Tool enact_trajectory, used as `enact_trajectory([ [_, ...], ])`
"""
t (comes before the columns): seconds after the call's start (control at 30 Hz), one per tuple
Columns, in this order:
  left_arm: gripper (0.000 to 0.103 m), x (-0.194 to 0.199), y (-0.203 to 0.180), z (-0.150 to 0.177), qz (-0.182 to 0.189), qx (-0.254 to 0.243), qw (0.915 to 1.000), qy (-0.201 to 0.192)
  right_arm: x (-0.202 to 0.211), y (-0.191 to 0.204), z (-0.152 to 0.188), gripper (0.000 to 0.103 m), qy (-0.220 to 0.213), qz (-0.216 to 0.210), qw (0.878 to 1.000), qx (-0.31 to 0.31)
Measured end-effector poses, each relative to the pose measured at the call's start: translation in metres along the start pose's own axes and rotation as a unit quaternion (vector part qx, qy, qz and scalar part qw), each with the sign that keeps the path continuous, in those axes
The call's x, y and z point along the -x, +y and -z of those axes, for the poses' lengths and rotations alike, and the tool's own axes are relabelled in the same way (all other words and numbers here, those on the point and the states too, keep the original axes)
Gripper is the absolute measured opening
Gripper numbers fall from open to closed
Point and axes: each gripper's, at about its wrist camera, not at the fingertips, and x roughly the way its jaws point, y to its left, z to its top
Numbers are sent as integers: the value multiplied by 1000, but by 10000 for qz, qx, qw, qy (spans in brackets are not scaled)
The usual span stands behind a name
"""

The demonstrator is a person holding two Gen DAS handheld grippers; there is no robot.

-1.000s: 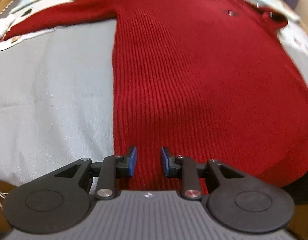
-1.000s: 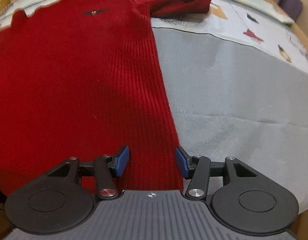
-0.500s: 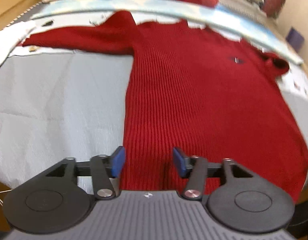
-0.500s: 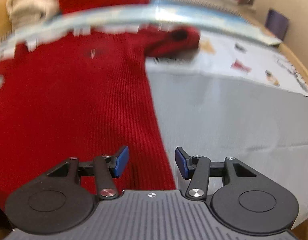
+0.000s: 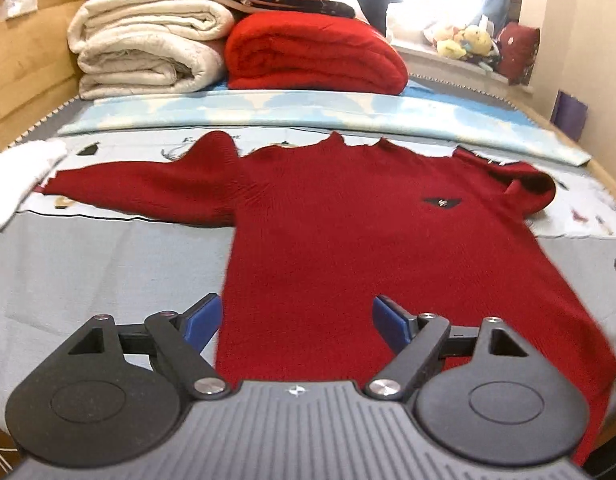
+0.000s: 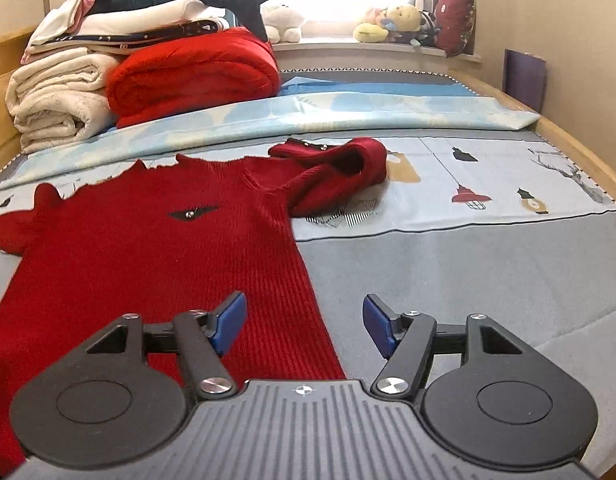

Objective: Fold small clothes

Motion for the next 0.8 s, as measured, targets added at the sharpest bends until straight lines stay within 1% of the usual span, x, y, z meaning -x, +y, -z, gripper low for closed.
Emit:
enact_trajectory([
  [0.07,86,-2,-2,-6,-55,15,10000,24,4,6,-5,66,-128,-21,9999,-4],
  [0.13,86,1,-5,-11,-84,-44,9999,-38,8,13,-9,66,-275,37,9996,87],
  [0.2,86,6,-6,-15,-145,-67,9998,-143,14,21,-15,66,-483,57,9987,161],
  [0.3,86,19,-5,-27,-212,8,9990,-386,24,30,-25,62,-751,-30,9971,151],
  [0.37,86,27,-2,-38,-164,143,9983,-533,30,35,-31,57,-870,-139,9961,62],
  [0.43,86,33,0,-51,-114,182,9976,-657,35,38,-36,53,-943,-243,9952,4],
  [0.5,86,38,-1,-67,6,191,9965,-810,41,43,-40,53,-1031,-301,9942,-5],
  [0.57,86,38,-5,-84,103,59,9956,-931,46,48,-44,53,-1110,-352,9932,20],
  [0.63,88,33,-9,-107,320,-125,9948,-956,48,51,-46,53,-1140,-342,9929,56],
  [0.67,95,27,-13,-119,349,-264,9951,-886,49,53,-47,53,-1123,-317,9931,94],
  [0.73,100,16,-20,-139,407,-575,9941,-824,49,56,-49,54,-1046,-271,9940,147],
  [0.8,101,6,-27,-152,537,-894,9904,-909,49,59,-51,60,-978,-286,9947,132],
])
